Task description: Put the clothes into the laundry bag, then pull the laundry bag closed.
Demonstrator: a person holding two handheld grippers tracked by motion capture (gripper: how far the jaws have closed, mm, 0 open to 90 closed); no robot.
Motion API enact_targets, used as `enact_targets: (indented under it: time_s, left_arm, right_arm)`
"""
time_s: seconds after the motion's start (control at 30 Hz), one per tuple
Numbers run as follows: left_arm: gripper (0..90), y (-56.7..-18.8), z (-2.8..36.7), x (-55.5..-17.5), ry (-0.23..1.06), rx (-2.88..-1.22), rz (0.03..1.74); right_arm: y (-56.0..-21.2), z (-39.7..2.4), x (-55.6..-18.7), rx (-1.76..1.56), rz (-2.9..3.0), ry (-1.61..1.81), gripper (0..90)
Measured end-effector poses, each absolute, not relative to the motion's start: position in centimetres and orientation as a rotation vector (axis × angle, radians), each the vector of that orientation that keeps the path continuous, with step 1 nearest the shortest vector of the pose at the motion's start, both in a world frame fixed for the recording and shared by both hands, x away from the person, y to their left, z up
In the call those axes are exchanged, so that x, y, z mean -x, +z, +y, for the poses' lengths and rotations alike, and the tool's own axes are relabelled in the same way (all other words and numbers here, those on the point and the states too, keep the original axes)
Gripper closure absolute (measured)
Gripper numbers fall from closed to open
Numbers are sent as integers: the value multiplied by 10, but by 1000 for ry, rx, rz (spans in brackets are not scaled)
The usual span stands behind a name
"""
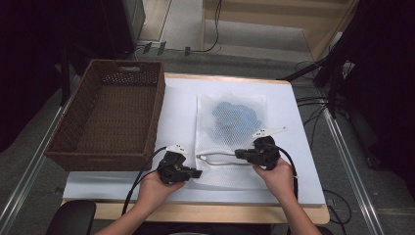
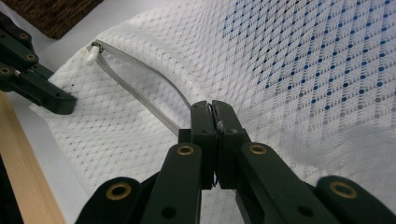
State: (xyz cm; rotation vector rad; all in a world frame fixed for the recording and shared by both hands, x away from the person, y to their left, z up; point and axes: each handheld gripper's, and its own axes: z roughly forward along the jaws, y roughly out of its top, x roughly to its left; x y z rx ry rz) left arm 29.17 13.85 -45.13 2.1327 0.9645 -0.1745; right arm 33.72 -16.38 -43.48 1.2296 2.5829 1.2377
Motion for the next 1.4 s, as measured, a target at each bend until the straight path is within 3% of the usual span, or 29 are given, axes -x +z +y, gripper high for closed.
enact_targets:
  time_s: [0.6, 0.7, 1.03, 1.4]
  left_arm:
    - [864, -466, 146, -287, -194, -2125, 957]
    - [812, -464, 146, -287, -158, -2129, 951]
    - [484, -453, 148, -286, -46, -2132, 922]
    - [406, -440, 157, -286, -41, -2083, 927]
  right_arm:
    - [-459, -155, -343, -1203, 2637, 1115, 879]
    - [-457, -155, -343, -1184, 2637, 1134, 852]
    - [-444, -157, -339, -1116, 2584, 1211, 656]
    - [-435, -144, -336, -1083, 2605, 1264, 562]
